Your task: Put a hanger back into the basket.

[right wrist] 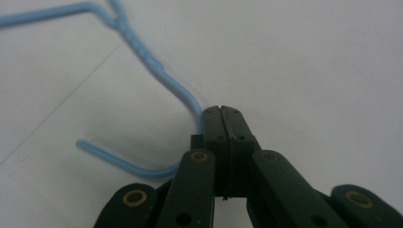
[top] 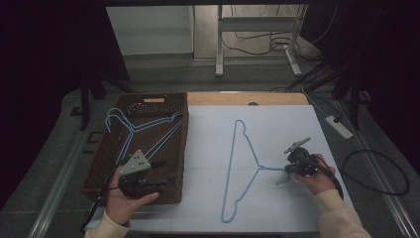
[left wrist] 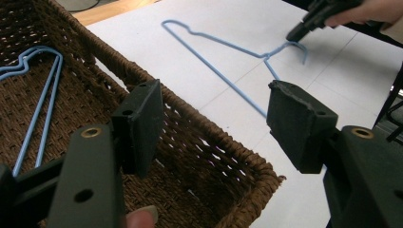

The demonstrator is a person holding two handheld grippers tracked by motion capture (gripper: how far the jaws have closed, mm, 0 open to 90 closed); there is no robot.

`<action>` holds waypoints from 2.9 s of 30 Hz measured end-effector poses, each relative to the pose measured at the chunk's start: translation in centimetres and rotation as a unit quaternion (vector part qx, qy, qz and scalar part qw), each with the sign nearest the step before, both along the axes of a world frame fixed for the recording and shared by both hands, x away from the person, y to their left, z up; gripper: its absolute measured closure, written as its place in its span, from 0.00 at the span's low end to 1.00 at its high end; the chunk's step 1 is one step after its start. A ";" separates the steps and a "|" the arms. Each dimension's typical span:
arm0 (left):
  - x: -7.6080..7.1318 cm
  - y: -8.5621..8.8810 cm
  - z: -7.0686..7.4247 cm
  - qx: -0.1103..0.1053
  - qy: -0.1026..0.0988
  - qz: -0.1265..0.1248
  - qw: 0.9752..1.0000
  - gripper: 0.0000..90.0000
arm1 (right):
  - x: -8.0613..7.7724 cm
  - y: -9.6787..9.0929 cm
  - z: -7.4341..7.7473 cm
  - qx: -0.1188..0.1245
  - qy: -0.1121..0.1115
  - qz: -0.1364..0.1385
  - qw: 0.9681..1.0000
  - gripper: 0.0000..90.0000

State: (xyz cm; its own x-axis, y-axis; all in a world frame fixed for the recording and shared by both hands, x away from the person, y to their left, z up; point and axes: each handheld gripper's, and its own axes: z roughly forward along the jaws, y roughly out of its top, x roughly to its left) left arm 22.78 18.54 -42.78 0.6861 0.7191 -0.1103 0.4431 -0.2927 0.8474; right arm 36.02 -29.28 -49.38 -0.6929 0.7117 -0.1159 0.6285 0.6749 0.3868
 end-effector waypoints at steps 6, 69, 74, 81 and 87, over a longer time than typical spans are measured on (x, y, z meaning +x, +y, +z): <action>0.0 0.0 0.0 0.000 0.000 0.000 1.000 0.41 | -2.9 0.7 0.0 0.009 -0.003 0.025 1.000 1.00; -0.8 -1.8 0.3 0.010 -0.011 -0.028 0.999 0.41 | -2.1 6.5 0.5 -0.079 0.104 0.101 0.986 0.98; -0.8 -2.4 0.6 0.010 -0.012 -0.037 0.999 0.41 | -2.5 6.5 1.4 -0.083 0.107 0.112 0.984 0.98; -1.1 -3.8 0.6 0.012 -0.011 -0.057 0.998 0.41 | -2.7 7.1 2.6 -0.073 0.102 0.111 0.986 0.97; -0.8 -5.2 0.2 0.017 0.002 -0.073 0.997 0.41 | -2.7 7.2 3.0 -0.060 0.104 0.115 0.986 0.97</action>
State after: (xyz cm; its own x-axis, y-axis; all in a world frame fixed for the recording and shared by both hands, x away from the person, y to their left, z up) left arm 22.01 13.38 -42.60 0.7837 0.6145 -0.0899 0.3964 -0.3835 0.8342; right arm 33.32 -22.09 -46.35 -0.8523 0.5222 -0.0291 0.5101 0.8423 0.1739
